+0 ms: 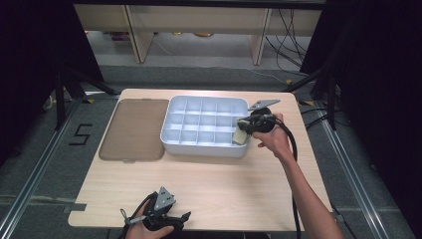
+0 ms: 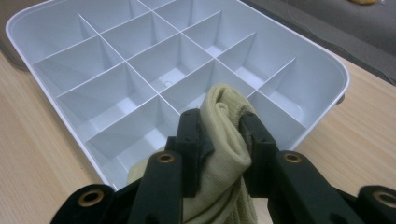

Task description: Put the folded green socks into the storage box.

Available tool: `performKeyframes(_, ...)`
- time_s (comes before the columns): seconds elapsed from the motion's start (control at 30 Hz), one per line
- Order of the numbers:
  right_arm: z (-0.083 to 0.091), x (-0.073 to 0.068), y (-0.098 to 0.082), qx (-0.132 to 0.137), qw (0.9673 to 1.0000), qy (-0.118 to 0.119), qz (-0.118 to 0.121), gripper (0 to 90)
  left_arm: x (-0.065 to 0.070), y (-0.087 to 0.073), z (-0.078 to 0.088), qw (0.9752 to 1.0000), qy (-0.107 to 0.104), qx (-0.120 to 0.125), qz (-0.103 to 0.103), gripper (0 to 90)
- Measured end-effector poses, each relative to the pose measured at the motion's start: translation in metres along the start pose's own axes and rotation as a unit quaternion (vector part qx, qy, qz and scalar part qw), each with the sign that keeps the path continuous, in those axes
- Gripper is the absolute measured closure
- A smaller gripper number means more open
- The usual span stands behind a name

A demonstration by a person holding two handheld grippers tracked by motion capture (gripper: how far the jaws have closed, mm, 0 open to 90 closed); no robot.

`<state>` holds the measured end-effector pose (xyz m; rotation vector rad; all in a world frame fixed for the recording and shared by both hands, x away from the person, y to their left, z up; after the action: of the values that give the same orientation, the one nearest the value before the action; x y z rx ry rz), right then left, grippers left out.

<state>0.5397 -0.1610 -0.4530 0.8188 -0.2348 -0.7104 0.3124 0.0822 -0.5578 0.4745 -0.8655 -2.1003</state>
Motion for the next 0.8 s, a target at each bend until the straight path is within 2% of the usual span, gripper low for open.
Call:
performKeyframes(0.07,-0.004,0.001,0.0,0.008,1.0,-0.005,0.0,72.6,0.0,0.0,0.0,1.0,0.001,0.0,0.001,19.8)
performKeyframes(0.1,-0.005,0.001,-0.002,0.0,1.0,-0.007,0.003,72.6,0.002,0.0,-0.001,1.0,-0.001,0.001,0.009,19.8)
performKeyframes(0.13,-0.005,0.001,-0.004,-0.013,0.9999,-0.004,0.004,72.5,0.002,0.0,0.0,1.0,-0.003,-0.001,0.007,19.9)
performKeyframes(0.17,-0.006,0.001,-0.004,-0.014,0.9999,-0.006,0.005,72.5,0.002,0.0,-0.002,0.9999,0.003,0.004,0.014,19.8)
performKeyframes(0.2,-0.006,0.001,-0.004,-0.014,0.9999,-0.006,0.005,72.5,0.002,0.0,-0.002,0.9999,0.003,0.004,0.014,19.9)
performKeyframes(0.27,-0.007,0.001,-0.005,-0.02,0.9997,-0.006,0.011,72.5,0.001,0.0,-0.001,1.0,-0.001,0.0,0.0,19.9)
performKeyframes(0.3,-0.011,0.001,-0.004,-0.002,0.9999,-0.011,0.011,72.5,0.0,-0.001,0.0,1.0,-0.001,-0.002,-0.002,19.9)
performKeyframes(0.33,-0.008,0.0,-0.005,-0.022,0.9997,-0.01,0.011,72.5,0.001,-0.001,-0.001,1.0,-0.002,-0.003,0.007,19.9)
performKeyframes(0.4,-0.009,0.0,-0.005,-0.021,0.9995,-0.01,0.019,72.5,0.001,-0.001,0.0,1.0,-0.003,-0.006,0.001,19.9)
performKeyframes(0.43,-0.011,0.001,-0.005,-0.015,0.9995,-0.013,0.023,72.5,0.0,0.001,-0.002,1.0,0.004,0.006,0.003,19.9)
performKeyframes(0.47,-0.012,0.0,-0.005,-0.014,0.9996,-0.016,0.017,72.5,0.0,0.001,-0.002,1.0,0.004,0.006,0.003,19.9)
performKeyframes(0.5,-0.01,0.0,-0.006,-0.025,0.9994,-0.014,0.018,72.5,0.001,0.001,-0.002,1.0,0.003,0.007,0.004,19.9)
performKeyframes(0.57,-0.013,0.0,-0.006,-0.018,0.9995,-0.019,0.02,72.5,0.0,0.001,-0.001,1.0,0.001,0.001,0.002,19.9)
performKeyframes(0.6,-0.012,0.001,-0.006,-0.028,0.9991,-0.015,0.028,72.5,0.001,0.001,-0.001,1.0,-0.002,0.003,0.006,19.9)
performKeyframes(0.63,-0.013,0.001,-0.006,-0.027,0.9991,-0.019,0.028,72.5,0.0,0.0,0.0,1.0,-0.001,-0.001,-0.002,19.9)
performKeyframes(0.73,-0.015,0.001,-0.007,-0.03,0.9988,-0.02,0.033,72.4,0.0,0.0,0.0,1.0,0.0,0.0,-0.003,19.9)
performKeyframes(0.8,-0.015,0.002,-0.007,-0.03,0.9986,-0.026,0.035,72.4,0.001,0.001,-0.002,0.9999,0.003,0.005,0.008,19.9)
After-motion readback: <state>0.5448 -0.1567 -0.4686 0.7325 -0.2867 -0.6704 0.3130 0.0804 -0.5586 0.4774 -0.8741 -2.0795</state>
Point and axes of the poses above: each handheld gripper's, and its own axes: z roughly backward along the jaws, y roughly out of its top, x roughly to its right, the point moved 8 cm from there along -z, roughly forward along the jaws, and after that the axes turned 8 degrees about y, right-handed, at the moved point
